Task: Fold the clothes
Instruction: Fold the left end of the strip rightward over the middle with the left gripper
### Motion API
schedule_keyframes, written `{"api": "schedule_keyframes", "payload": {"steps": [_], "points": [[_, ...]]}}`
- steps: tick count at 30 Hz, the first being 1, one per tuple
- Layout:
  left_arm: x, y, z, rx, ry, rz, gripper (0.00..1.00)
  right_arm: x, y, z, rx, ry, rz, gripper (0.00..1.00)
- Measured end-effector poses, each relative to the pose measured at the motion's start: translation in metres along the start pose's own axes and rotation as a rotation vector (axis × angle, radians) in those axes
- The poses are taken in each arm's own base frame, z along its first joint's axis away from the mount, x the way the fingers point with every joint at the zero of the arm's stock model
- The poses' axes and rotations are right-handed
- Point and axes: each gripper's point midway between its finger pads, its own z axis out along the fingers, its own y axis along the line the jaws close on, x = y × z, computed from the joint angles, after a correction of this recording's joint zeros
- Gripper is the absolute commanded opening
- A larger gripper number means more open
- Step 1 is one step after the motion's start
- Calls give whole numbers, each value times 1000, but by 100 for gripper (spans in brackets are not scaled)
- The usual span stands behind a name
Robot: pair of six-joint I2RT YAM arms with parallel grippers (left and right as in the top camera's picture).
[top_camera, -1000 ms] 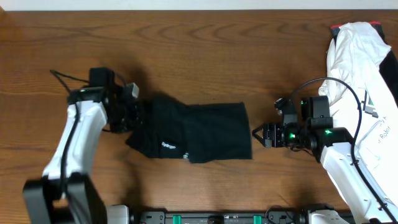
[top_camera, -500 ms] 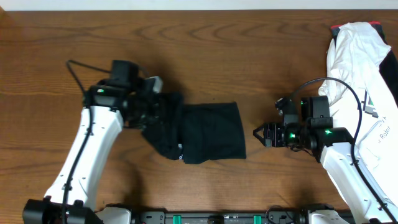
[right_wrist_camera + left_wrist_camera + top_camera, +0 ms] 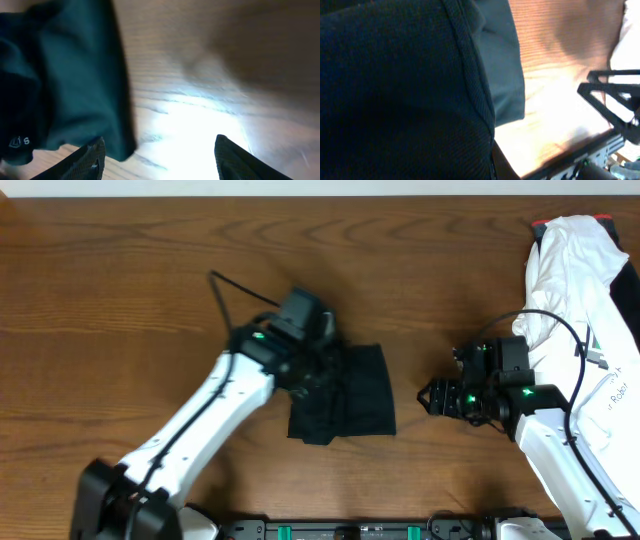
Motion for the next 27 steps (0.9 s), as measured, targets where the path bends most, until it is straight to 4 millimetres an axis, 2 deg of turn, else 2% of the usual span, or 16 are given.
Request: {"api": "schedule_keyframes", "payload": {"steps": [12,13,15,16,19,22,27], "points": [[1,-39,76,0,0,-79,6,21,-23,24,85,138,80,65],[2,-40,81,-1,2,-85,8,21,-24,25,85,138,80,66],[3,-41,89,-6,6,-92,17,19,-24,25,85,131,77,66],[3,-43,92,-3,4,-102,17,18,-23,25,84,127,76,66],[1,-47,96,4,-9,-112,30,17,-23,25,85,123,74,67],[0,-51,96,20,-17,-113,34,17,-24,25,86,122,74,67],[-1,-59,93,46,-7,-112,34,17,-24,25,86,122,72,69]]}}
